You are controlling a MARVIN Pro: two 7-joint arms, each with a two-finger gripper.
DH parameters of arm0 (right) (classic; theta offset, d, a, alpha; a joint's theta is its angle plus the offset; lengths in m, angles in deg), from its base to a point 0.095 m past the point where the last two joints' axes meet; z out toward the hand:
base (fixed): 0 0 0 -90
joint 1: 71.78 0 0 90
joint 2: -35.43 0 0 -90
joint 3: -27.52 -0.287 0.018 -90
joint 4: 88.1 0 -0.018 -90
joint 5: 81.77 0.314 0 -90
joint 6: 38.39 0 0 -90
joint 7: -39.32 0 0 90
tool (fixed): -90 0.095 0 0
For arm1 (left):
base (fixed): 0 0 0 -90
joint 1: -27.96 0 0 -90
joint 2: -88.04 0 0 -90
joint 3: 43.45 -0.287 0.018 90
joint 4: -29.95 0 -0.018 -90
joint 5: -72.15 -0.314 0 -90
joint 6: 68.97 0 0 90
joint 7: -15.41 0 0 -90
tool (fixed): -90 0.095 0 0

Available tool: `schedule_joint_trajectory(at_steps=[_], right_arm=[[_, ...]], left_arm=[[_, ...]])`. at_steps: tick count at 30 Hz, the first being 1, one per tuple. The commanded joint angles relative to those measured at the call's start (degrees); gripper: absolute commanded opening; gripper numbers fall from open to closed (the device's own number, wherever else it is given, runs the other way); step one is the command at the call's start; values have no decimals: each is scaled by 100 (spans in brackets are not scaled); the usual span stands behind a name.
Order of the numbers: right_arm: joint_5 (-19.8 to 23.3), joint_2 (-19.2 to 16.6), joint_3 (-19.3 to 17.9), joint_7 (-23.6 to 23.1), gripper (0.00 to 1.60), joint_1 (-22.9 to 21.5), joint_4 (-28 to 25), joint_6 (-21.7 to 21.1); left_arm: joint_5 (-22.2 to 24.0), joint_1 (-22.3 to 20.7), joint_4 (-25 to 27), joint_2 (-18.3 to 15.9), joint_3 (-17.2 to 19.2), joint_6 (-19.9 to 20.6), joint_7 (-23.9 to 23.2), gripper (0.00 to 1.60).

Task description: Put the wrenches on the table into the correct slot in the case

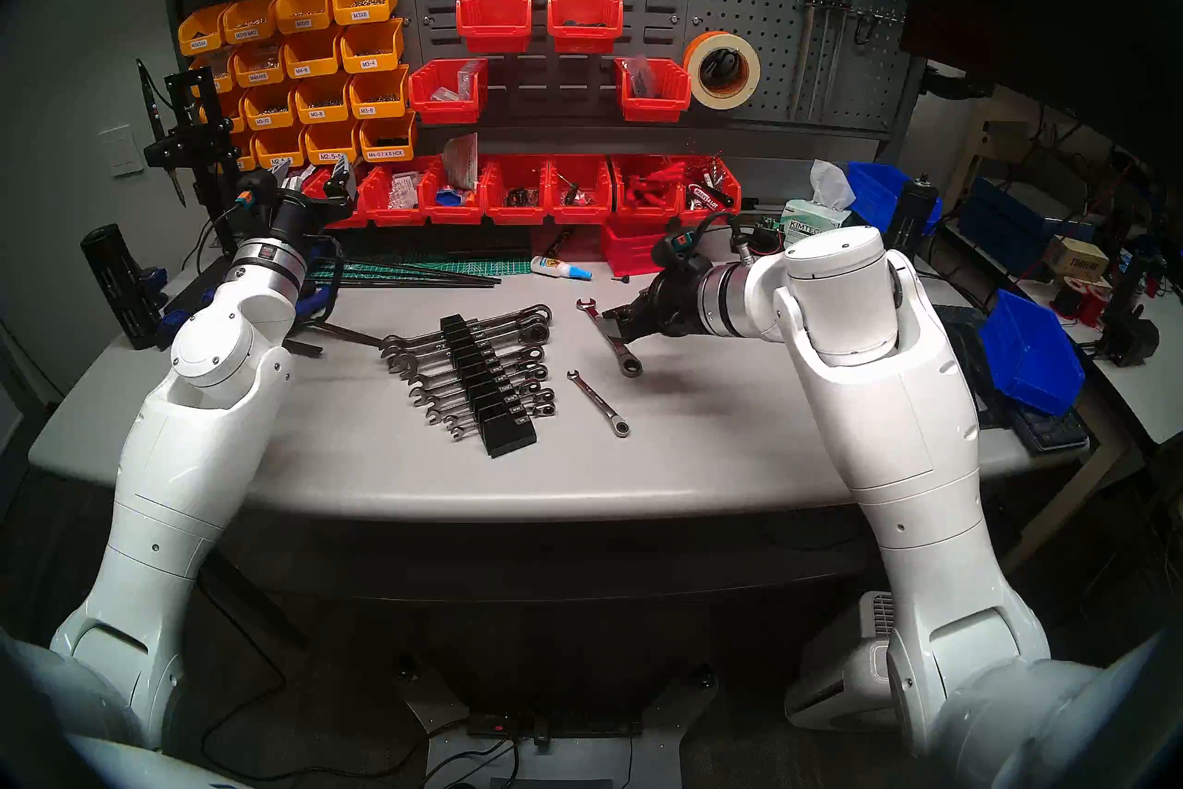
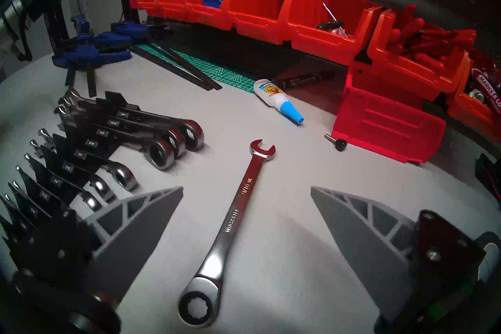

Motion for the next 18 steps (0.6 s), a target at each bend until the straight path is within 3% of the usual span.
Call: schedule_joint_trajectory(at_steps=[1, 18], right_arm=[[-58, -338, 180, -234, 160, -389, -106, 16], [-252, -287, 392, -366, 160, -633, 503, 16]], left_arm=[[-2, -186, 153, -5, 43, -65, -8, 160], [-2, -187, 153, -5, 43, -67, -7, 160]])
